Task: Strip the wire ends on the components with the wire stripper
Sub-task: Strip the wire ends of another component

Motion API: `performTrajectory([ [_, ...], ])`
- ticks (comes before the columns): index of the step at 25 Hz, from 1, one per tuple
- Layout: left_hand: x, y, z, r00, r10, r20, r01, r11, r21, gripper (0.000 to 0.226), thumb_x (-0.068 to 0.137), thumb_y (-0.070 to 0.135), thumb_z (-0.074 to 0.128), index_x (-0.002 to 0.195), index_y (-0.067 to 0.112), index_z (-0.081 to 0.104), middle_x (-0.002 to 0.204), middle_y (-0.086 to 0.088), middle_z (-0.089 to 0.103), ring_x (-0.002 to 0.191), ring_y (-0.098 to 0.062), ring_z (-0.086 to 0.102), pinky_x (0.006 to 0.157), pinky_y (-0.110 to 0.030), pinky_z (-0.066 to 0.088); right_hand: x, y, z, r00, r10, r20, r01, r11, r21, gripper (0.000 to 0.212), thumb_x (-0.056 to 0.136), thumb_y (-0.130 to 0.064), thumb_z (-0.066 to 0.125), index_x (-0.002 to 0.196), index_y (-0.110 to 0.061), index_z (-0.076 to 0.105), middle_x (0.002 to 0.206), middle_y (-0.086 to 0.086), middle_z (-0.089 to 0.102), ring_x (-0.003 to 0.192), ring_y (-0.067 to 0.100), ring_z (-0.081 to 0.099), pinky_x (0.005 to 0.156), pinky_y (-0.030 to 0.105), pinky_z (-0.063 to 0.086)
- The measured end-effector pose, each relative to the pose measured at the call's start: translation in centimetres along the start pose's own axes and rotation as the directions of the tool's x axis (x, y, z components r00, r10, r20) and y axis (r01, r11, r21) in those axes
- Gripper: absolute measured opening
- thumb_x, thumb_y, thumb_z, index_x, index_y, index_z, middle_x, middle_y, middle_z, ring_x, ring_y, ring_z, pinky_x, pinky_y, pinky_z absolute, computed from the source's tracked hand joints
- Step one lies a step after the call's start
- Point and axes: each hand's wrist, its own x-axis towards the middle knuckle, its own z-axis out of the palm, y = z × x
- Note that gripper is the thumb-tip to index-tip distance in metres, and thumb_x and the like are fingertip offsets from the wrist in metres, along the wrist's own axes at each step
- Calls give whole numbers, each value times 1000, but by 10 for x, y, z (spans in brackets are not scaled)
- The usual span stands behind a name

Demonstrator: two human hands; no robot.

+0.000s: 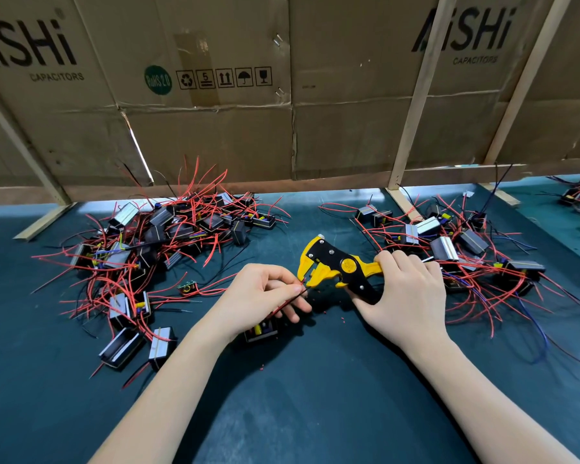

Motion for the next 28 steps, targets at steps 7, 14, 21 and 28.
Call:
performTrajectory([
  [7, 0, -1, -2, 1000, -4, 17, 4, 999, -38, 16, 97, 10, 57, 85, 9, 67, 84, -9, 77, 63, -17, 70, 57, -18, 48, 1, 0, -3, 998, -28, -50, 27, 999, -24, 52, 61, -60, 74, 79, -14, 58, 69, 0, 54, 64, 29, 54, 67, 38, 33],
  [14, -1, -1, -2, 999, -21, 25, 22, 999, -36, 16, 97, 10, 57, 86, 8, 68, 84, -9, 77, 62, -16, 68, 58, -19, 48, 1, -1, -4, 997, -49, -62, 49, 999, -8, 46, 56, -49, 81, 71, -14, 56, 63, 1, 53, 58, 29, 56, 64, 36, 35],
  [21, 0, -1, -2, 999, -35, 30, 37, 997, -64, 15, 97, 10, 58, 87, 5, 68, 85, -10, 77, 60, -15, 67, 57, -19, 48, 1, -1, -5, 995, -70, -77, 69, 997, -21, 45, 57, -49, 78, 72, -13, 55, 63, 1, 52, 58, 29, 54, 65, 36, 34],
  [28, 0, -3, -2, 998, -35, 43, 38, 996, -79, 16, 97, 11, 58, 85, 7, 69, 86, -12, 77, 61, -15, 67, 58, -19, 48, 1, -2, -6, 993, -69, -93, 69, 998, 0, 44, 56, -47, 80, 69, -13, 55, 60, 1, 51, 54, 29, 53, 62, 36, 35],
])
